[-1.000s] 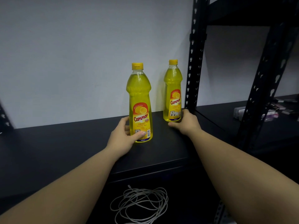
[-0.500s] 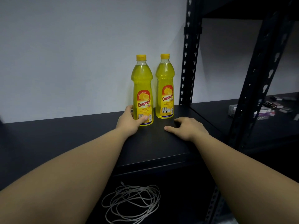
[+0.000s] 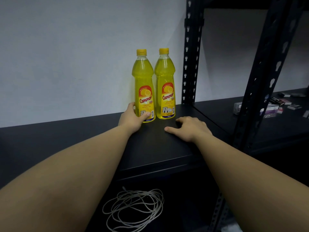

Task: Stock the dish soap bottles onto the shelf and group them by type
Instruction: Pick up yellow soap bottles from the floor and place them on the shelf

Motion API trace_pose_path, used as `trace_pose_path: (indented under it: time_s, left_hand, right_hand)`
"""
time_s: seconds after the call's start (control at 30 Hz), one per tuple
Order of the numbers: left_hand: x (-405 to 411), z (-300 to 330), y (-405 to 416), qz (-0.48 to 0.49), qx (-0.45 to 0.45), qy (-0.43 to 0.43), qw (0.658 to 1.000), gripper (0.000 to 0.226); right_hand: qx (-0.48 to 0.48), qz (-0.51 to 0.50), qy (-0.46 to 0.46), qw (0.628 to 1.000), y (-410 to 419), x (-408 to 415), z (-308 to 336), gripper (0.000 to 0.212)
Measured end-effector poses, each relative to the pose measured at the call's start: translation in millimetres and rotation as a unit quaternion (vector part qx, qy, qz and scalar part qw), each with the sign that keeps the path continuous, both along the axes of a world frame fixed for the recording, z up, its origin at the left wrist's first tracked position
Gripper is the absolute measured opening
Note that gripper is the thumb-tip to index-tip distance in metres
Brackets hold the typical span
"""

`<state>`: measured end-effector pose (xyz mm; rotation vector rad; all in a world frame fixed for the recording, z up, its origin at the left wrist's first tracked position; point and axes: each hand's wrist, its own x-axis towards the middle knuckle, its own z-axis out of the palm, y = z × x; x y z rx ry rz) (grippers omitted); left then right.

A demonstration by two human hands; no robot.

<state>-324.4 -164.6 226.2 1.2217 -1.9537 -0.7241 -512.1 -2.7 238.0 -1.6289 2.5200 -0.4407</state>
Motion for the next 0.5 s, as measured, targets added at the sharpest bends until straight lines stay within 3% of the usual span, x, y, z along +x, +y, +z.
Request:
trace_pose_path:
  time_s: [0.5]
  left_hand:
    - [2.0,2.3,0.0,-0.002,0.024,-0.025,0.999,0.1]
  right_hand:
    - [0.0,-0.001,0.007,1.0,-2.4,0.3,-0.5,0.096]
